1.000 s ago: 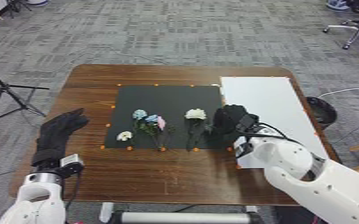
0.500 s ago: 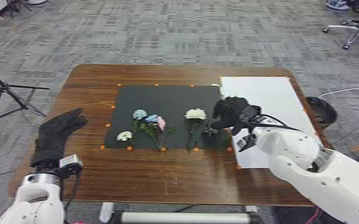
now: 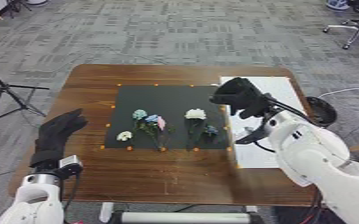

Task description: Arrange flowers

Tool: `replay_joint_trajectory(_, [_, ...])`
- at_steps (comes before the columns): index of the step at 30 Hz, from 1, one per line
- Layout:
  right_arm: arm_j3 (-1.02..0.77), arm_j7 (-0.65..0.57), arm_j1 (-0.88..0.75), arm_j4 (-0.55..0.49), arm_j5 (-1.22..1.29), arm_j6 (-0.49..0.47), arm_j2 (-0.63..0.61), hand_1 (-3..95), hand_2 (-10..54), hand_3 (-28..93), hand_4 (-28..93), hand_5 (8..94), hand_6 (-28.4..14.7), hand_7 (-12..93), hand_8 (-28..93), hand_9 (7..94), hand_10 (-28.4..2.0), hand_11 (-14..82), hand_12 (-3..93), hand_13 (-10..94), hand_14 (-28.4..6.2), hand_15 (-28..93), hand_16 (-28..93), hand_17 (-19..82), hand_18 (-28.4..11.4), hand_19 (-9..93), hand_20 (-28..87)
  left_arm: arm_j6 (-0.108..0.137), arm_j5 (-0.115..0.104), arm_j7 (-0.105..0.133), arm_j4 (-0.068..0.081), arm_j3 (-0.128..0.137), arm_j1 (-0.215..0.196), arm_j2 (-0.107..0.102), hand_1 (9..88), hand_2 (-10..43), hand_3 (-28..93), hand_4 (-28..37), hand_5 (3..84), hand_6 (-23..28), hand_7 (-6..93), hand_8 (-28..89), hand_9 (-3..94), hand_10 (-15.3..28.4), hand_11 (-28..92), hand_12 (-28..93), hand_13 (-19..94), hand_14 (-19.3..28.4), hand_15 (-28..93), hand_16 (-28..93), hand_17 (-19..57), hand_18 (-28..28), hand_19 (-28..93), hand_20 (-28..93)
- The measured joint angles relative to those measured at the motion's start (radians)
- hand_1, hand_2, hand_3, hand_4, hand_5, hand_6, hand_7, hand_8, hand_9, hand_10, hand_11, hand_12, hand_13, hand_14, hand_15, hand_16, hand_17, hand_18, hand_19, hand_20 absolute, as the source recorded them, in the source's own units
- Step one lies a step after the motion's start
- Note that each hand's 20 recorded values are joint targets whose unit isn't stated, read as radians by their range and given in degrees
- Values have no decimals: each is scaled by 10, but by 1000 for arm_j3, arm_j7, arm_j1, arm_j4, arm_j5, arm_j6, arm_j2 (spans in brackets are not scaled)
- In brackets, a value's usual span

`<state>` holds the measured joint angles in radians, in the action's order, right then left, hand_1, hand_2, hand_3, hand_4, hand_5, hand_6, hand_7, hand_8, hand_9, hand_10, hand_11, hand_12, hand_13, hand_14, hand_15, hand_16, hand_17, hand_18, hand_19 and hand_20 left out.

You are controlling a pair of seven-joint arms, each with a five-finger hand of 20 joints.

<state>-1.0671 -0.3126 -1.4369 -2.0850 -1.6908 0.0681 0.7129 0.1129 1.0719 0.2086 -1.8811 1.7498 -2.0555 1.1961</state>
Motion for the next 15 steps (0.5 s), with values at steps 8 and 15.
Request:
replay_joint_trajectory(8, [56,-1,-45,-22,60,-145,81,326,193,413,-98,579,-43,64,-64,599,-139,73,94,852,-70,620,294,488,-224,930,558,-5,1,-5,2,-2,7,-3,284,36,679,-264,527,12,165,-72,515,144,244,155,409,185,269,10,69,123,113,187])
replay_joint_trajectory(15, [143,-7,9,4,71,-305,99,319,210,420,-101,557,-45,54,-62,574,-135,70,78,875,-55,651,298,531,-217,932,617,-7,2,-5,3,-4,15,-7,284,37,679,-265,527,12,164,-72,514,143,244,155,408,185,270,12,68,124,114,186])
